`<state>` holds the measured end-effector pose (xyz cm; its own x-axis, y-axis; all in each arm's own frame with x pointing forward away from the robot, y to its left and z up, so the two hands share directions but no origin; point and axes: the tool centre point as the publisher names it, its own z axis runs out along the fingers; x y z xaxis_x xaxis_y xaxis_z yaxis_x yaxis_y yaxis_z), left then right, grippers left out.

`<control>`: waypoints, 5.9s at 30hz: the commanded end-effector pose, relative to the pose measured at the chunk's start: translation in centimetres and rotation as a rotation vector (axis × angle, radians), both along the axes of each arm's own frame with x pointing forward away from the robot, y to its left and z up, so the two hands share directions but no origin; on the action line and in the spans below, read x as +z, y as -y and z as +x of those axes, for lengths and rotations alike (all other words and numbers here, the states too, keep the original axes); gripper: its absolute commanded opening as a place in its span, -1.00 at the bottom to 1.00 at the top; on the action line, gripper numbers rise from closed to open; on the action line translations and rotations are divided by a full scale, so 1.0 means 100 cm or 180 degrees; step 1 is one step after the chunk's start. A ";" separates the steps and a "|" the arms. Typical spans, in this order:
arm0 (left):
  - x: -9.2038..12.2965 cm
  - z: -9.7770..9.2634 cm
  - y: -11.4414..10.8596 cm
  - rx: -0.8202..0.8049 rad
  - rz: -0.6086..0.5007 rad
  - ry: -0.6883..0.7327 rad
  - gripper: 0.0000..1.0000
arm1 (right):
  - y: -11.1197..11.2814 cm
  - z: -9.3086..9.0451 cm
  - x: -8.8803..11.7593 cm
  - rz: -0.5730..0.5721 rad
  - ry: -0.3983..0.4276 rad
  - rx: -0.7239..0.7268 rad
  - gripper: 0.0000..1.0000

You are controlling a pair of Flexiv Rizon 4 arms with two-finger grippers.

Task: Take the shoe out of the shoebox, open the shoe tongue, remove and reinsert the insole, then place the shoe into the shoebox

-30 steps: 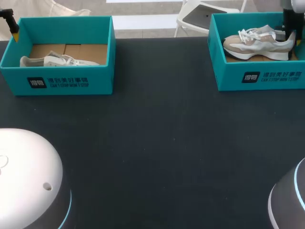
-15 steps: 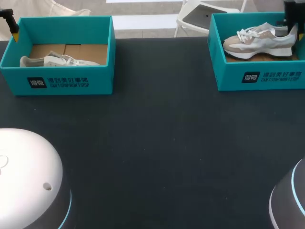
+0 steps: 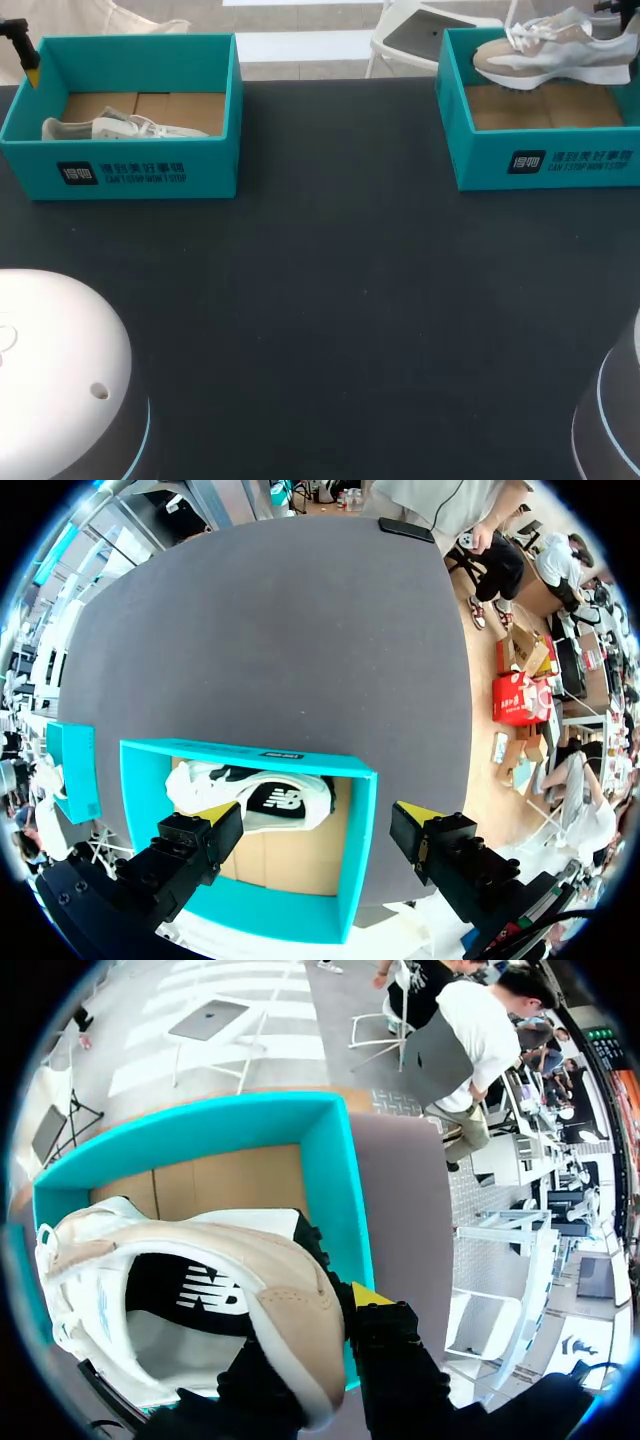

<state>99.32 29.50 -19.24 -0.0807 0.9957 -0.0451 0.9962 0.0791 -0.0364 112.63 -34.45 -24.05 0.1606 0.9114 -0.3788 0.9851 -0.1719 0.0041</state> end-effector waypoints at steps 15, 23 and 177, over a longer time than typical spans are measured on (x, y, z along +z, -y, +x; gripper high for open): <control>0.000 -0.001 0.000 -0.0002 0.0002 0.0006 1.00 | -0.067 -0.066 0.103 -0.0047 0.0104 0.0247 -1.00; 0.000 -0.001 0.000 -0.0002 0.0002 0.0006 1.00 | -0.074 -0.074 0.114 -0.0003 0.0147 0.0136 -1.00; 0.000 -0.001 0.000 -0.0002 0.0002 0.0006 1.00 | -0.378 -0.438 -0.052 -0.0005 -0.0149 -0.0151 -1.00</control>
<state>99.32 29.50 -19.25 -0.0805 0.9957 -0.0452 0.9962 0.0789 -0.0364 68.53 3.58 -26.92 0.1855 0.9030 -0.3876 0.9772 -0.2110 -0.0240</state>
